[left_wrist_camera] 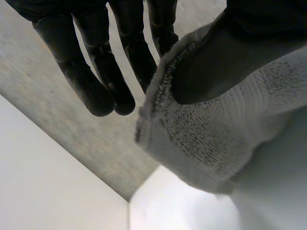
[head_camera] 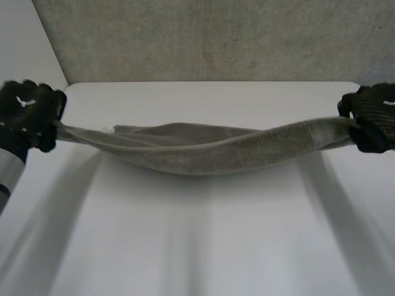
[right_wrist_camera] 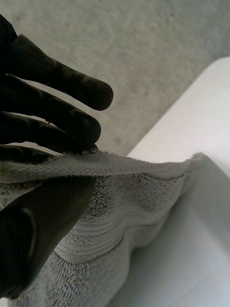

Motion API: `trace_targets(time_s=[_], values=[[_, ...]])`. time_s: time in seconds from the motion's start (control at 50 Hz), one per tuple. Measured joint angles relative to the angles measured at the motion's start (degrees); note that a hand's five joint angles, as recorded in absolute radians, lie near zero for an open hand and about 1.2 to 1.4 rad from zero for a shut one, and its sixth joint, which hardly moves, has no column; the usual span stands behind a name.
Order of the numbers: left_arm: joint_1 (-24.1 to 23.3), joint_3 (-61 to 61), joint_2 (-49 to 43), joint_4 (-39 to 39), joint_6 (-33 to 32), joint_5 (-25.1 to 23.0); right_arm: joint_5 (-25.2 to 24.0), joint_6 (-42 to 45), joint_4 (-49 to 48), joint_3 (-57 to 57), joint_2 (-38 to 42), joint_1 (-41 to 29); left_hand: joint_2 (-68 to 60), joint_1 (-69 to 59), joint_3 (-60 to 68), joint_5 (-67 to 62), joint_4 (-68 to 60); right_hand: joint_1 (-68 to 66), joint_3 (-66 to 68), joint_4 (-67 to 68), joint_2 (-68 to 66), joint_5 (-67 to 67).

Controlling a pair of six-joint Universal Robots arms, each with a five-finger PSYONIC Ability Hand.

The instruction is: Fold the towel.

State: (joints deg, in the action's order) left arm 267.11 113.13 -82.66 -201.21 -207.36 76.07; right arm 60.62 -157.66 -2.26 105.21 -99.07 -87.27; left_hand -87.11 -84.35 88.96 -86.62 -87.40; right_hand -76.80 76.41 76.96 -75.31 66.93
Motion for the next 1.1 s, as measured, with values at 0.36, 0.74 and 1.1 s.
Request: trace_targets(time_s=[0.36, 0.74, 1.1], values=[[-0.1, -2.3, -11.5, 1.8, -0.9, -0.6, -0.7, 11.0, 7.2, -9.1, 13.9, 3.3, 0.0, 0.0, 0.0, 0.0, 0.0, 0.0, 0.2, 0.0, -0.2, 0.0], [-7.1, -33.7, -46.5, 2.0, -1.3, 5.2, 7.7, 3.3, 1.3, -30.4, 44.0, -6.1, 0.0, 0.0, 0.1, 0.0, 0.0, -0.1, 0.2, 0.0, -0.7, 0.0], [-9.4, -48.7, -58.7, 1.1, -6.5, 9.0, 16.5, 1.8, -6.9, -41.3, 55.4, -9.4, 0.0, 0.0, 0.1, 0.0, 0.0, -0.1, 0.2, 0.0, -0.7, 0.0]])
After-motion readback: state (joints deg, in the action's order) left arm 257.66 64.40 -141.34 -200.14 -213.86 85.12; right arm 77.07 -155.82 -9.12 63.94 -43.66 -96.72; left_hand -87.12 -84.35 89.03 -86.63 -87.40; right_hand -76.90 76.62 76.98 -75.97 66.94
